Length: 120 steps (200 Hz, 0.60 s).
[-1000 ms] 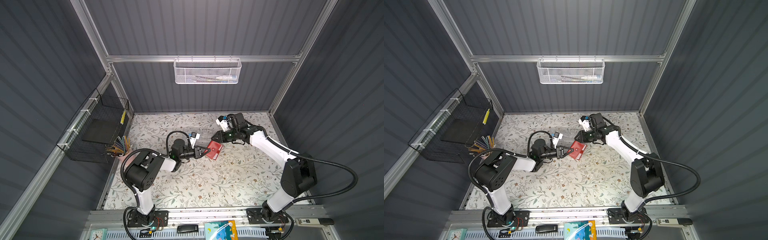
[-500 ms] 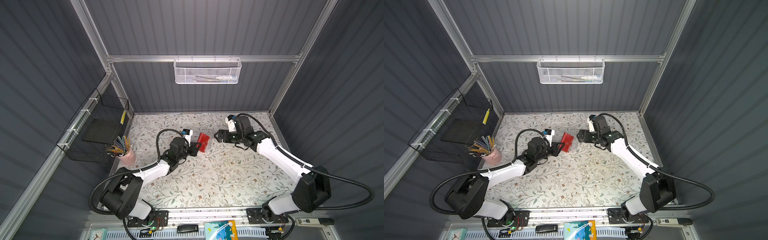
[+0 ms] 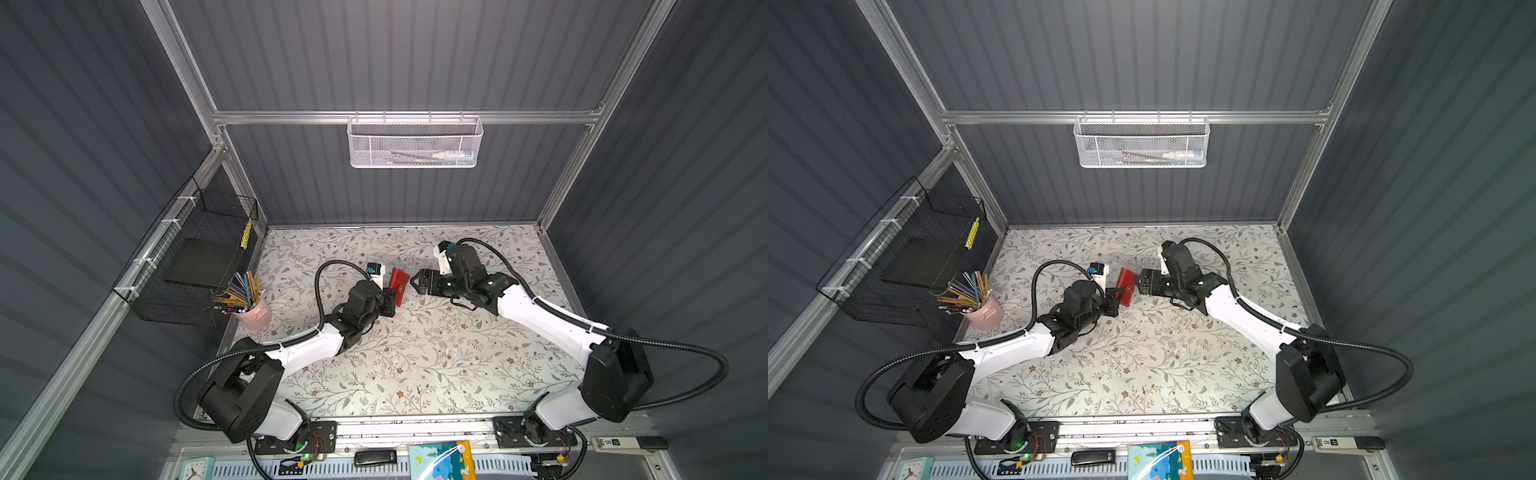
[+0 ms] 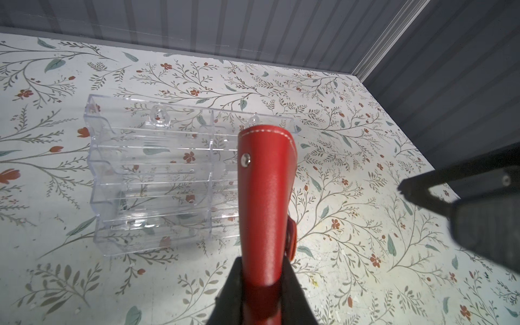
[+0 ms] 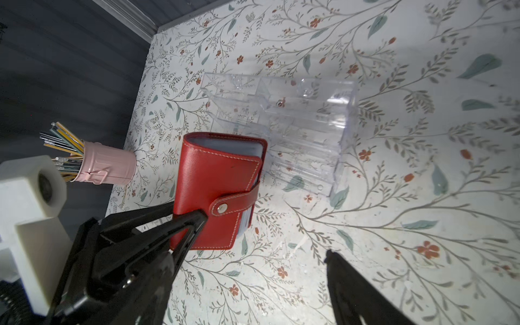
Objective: Take the credit cards out of the card holder
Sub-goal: Open the button on the card holder.
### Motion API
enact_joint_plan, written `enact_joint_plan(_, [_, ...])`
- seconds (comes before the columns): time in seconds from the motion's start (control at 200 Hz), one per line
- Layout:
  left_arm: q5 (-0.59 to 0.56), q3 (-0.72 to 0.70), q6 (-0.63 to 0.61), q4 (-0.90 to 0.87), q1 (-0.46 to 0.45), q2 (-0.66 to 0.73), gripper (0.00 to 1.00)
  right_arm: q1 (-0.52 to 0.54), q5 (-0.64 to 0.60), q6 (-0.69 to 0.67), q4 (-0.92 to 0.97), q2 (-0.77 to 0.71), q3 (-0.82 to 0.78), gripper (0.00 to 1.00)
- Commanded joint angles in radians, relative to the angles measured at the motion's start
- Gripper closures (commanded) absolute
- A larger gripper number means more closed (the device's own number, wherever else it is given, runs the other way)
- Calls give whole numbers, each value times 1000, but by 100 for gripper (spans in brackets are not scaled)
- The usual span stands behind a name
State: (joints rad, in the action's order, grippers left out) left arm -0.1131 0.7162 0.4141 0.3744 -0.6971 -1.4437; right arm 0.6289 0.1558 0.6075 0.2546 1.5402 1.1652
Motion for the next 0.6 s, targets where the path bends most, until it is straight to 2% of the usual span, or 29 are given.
enact_joint_plan(0.0, [-22, -9, -6, 66, -13, 39, 100, 24, 9, 24, -8, 39, 42, 19])
enact_joint_plan(0.595, [-27, -22, 5, 97, -38, 55, 100, 43, 22, 43, -27, 119, 90, 42])
